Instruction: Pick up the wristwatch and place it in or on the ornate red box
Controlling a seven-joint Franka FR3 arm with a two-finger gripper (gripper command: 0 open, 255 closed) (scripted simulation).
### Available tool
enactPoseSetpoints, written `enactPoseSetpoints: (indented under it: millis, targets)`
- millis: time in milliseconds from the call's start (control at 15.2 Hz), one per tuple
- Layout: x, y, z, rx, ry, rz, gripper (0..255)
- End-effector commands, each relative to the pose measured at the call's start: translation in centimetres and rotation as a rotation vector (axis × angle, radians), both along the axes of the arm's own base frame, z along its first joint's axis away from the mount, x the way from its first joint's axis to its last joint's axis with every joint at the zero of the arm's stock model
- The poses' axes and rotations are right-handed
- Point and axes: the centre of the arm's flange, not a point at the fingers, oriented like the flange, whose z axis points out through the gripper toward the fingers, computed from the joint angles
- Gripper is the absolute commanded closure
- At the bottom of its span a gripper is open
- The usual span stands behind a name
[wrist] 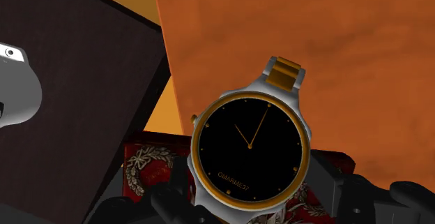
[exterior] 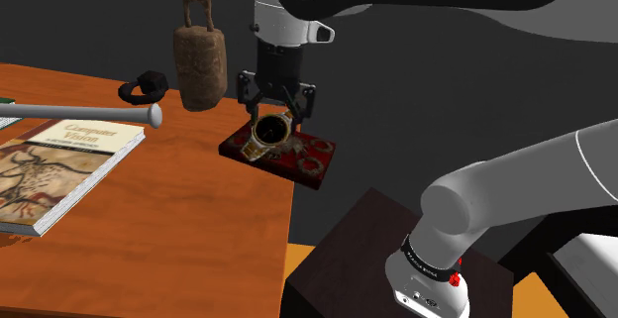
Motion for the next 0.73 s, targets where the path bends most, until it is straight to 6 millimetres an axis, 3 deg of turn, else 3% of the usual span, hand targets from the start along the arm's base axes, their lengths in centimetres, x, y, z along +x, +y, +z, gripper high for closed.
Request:
enactPoseSetpoints:
  millis: [0, 660]
  targets:
    - [1.2, -2.5, 0.2, 0.0, 0.0, 0.001, 255]
    - [8.3, -13.4, 1.5, 0.0, 0.0, 0.001, 255]
